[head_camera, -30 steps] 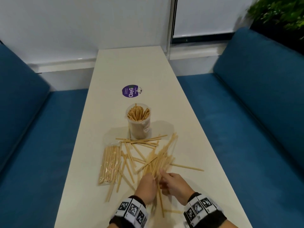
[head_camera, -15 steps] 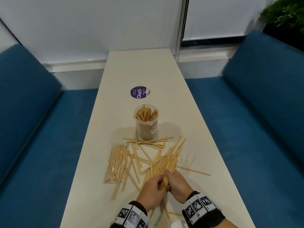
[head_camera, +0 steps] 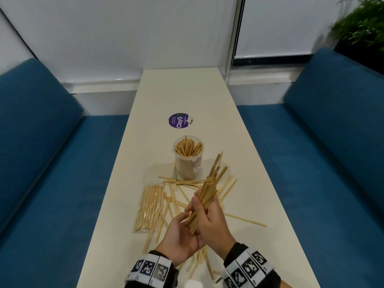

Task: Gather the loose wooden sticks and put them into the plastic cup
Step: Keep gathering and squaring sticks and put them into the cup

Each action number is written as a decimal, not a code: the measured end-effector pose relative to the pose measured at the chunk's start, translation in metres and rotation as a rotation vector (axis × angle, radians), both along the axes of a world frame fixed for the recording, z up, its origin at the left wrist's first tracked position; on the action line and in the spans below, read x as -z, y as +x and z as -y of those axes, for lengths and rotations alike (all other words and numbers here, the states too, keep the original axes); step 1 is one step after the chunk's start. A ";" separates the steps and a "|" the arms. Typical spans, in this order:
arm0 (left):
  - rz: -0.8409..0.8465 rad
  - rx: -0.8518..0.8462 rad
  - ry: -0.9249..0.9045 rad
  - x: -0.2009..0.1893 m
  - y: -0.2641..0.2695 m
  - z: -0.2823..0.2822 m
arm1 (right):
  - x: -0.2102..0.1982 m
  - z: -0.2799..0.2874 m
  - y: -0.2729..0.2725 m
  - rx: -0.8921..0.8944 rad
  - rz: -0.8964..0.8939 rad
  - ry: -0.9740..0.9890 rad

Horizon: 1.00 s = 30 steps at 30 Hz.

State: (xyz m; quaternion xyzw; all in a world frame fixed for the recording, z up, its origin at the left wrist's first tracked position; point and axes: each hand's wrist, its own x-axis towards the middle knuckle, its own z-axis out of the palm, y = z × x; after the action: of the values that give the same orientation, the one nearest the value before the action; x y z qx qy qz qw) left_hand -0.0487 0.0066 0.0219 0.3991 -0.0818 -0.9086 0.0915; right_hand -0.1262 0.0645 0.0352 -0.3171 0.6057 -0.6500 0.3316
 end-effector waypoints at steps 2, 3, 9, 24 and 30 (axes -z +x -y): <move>-0.069 -0.076 -0.017 -0.011 -0.003 0.000 | -0.003 0.000 0.003 0.003 -0.028 -0.010; -0.088 -0.091 -0.040 -0.016 -0.004 0.000 | -0.005 -0.001 0.003 0.011 -0.037 -0.011; -0.070 -0.053 -0.054 -0.009 -0.004 0.000 | -0.017 0.000 -0.005 0.078 0.045 -0.093; -0.050 0.654 -1.141 -0.032 0.034 0.020 | -0.023 0.003 -0.011 -0.124 0.051 0.173; 0.062 0.679 -1.220 -0.033 0.030 0.003 | -0.018 0.006 0.001 -0.136 -0.055 0.236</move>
State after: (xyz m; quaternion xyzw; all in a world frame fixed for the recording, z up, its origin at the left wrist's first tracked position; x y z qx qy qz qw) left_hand -0.0184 0.0031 0.0546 0.2544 -0.7003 -0.6669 0.0081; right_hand -0.1253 0.0586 0.0531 -0.3340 0.6639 -0.5414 0.3930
